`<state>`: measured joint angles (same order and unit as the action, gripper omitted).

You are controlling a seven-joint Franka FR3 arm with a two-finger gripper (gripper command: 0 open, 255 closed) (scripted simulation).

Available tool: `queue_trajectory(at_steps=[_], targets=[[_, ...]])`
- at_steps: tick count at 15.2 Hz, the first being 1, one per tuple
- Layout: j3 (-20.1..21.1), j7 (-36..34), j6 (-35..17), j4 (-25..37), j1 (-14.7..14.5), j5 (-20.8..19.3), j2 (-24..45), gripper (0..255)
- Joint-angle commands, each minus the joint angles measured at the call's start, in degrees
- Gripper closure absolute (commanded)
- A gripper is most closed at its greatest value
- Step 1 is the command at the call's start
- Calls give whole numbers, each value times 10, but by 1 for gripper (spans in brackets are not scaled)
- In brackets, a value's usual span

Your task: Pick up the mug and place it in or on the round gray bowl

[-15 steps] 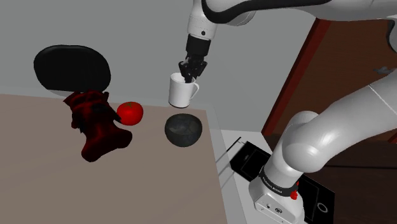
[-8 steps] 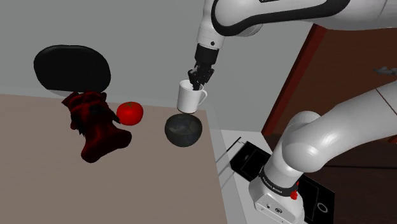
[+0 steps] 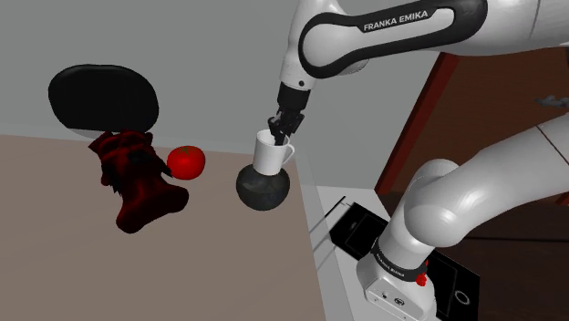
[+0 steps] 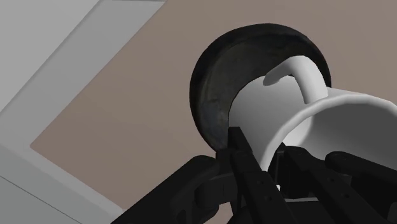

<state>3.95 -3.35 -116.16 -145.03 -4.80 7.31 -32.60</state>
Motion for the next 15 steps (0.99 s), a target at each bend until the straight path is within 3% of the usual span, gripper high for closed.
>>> queue_trajectory(at_steps=[1,4,12,13,15], targets=[[0,2,-16,-11,0,1,5,255],[1,3,-38,-26,-1,2,11,255],[1,3,-38,-26,-1,2,11,255],[1,3,-38,-26,-1,2,11,0],[1,3,-38,-26,-1,2,11,0]])
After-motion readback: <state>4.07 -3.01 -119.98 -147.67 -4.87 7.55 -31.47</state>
